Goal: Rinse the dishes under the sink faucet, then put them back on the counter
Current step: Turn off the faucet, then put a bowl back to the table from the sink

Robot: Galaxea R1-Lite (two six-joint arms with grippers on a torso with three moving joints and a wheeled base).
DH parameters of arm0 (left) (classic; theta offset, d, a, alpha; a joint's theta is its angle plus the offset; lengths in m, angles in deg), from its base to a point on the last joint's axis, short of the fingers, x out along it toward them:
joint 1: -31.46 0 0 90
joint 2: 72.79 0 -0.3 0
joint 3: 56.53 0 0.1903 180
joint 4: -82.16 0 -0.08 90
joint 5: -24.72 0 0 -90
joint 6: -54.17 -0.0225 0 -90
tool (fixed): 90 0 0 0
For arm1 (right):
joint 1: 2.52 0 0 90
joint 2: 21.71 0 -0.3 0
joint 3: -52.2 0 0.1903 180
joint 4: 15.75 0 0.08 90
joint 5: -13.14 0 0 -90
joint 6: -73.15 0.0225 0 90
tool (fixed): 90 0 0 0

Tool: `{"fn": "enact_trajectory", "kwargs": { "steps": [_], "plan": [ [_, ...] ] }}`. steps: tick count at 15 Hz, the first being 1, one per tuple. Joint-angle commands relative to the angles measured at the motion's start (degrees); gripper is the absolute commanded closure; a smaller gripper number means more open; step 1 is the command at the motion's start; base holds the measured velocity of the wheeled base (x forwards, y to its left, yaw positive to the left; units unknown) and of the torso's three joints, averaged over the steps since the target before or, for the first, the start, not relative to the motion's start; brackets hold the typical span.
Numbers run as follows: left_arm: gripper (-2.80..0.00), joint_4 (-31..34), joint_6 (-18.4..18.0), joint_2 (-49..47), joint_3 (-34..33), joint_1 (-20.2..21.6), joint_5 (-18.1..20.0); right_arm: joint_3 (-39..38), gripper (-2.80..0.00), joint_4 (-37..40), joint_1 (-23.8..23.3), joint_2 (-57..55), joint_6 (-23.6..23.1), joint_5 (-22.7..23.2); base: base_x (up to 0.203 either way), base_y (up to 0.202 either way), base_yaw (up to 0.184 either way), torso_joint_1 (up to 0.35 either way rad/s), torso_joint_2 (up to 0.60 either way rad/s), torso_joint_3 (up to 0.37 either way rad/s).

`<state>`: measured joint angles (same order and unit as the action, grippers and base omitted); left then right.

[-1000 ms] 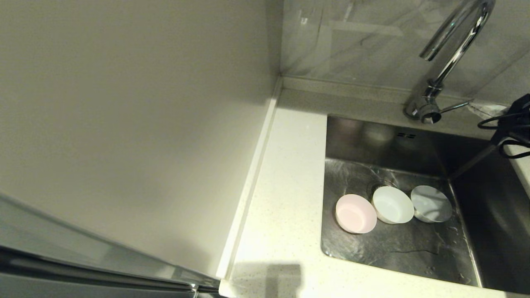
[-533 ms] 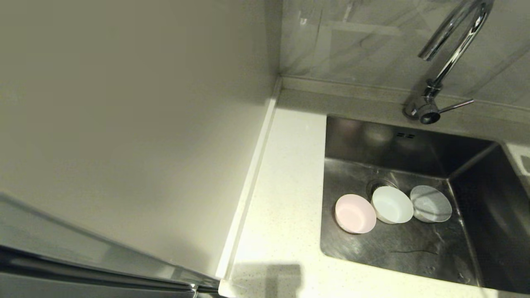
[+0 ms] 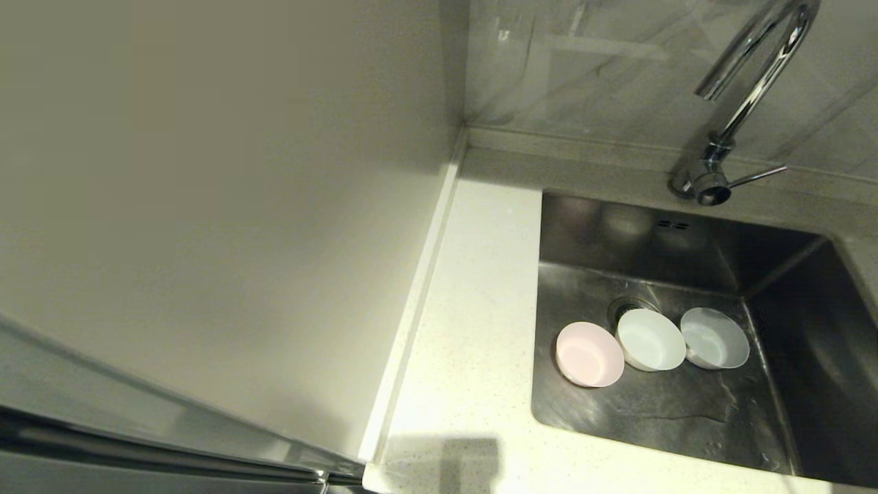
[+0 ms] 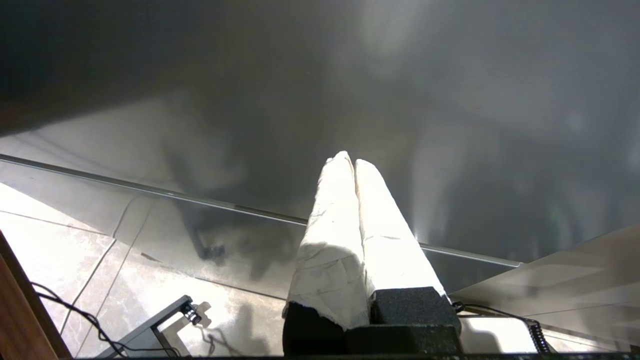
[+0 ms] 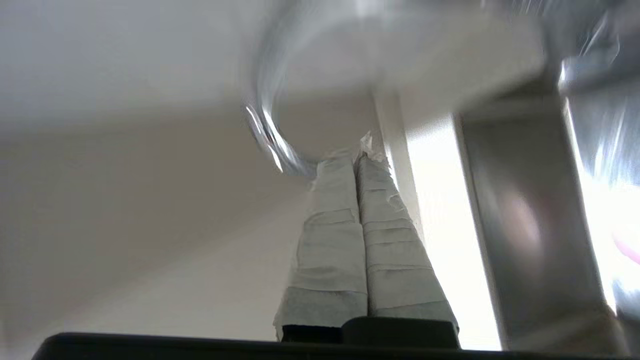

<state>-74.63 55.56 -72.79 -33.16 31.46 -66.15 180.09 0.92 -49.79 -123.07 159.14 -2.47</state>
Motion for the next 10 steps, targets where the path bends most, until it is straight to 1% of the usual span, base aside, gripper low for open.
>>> {"fn": "enact_trajectory", "kwargs": {
  "steps": [1,2,3,4,5,6,7,8,9,10],
  "plan": [
    [0.0,-0.02,0.01,0.18,0.0,0.0,-0.01,10.69,0.0,6.85,-4.84,-6.64,0.15,-3.49,0.0,0.0,0.0,0.0,0.0,0.0],
    [0.0,-0.02,0.01,0.18,0.0,-0.06,-0.01,11.35,0.0,8.5,-6.82,-7.87,-2.07,-4.97,0.0,0.0,0.0,0.0,0.0,0.0],
    [0.0,-0.02,0.01,0.18,0.0,-0.02,-0.04,9.4,0.0,10.77,-7.86,-9.22,-6.45,-6.04,0.0,0.0,0.0,0.0,0.0,0.0],
    [0.0,-0.02,0.01,0.18,0.0,0.0,-0.01,6.36,0.0,15.56,-8.32,-9.89,-11.07,-6.81,0.0,0.0,0.0,0.0,0.0,0.0],
    [0.0,-0.02,0.01,0.18,0.0,0.0,-0.01,2.59,0.0,20.51,-8.35,-9.76,-14.27,-6.72,0.0,0.0,0.0,0.0,0.0,0.0],
    [0.0,-0.02,0.01,0.18,0.0,0.0,-0.01,-2.46,0.0,24.37,-8.24,-8.6,-16.19,-5.14,0.0,0.0,0.0,0.0,0.0,0.0],
    [0.0,-0.02,-0.01,0.23,0.0,0.0,-0.01,-6.67,0.0,28.93,-8.02,-5.97,-16.96,-1.51,0.0,0.0,0.0,0.0,0.0,0.0],
    [0.0,-0.02,0.01,0.18,0.0,-0.07,-0.01,-8.95,0.0,37.66,-7.05,-2.78,-17.24,4.61,0.0,0.0,0.0,0.0,0.0,0.0],
    [0.0,-0.02,0.01,0.18,0.0,0.0,-0.01,-8.96,0.0,49.41,-4.55,-0.71,-17.43,7.95,0.0,0.0,0.0,0.0,0.0,0.0],
    [0.0,-0.02,0.01,0.18,0.0,0.0,-0.01,-7.49,0.0,59.28,-0.39,0.33,-17.67,9.61,0.0,0.0,0.0,0.0,0.0,0.0]
  ]
}}
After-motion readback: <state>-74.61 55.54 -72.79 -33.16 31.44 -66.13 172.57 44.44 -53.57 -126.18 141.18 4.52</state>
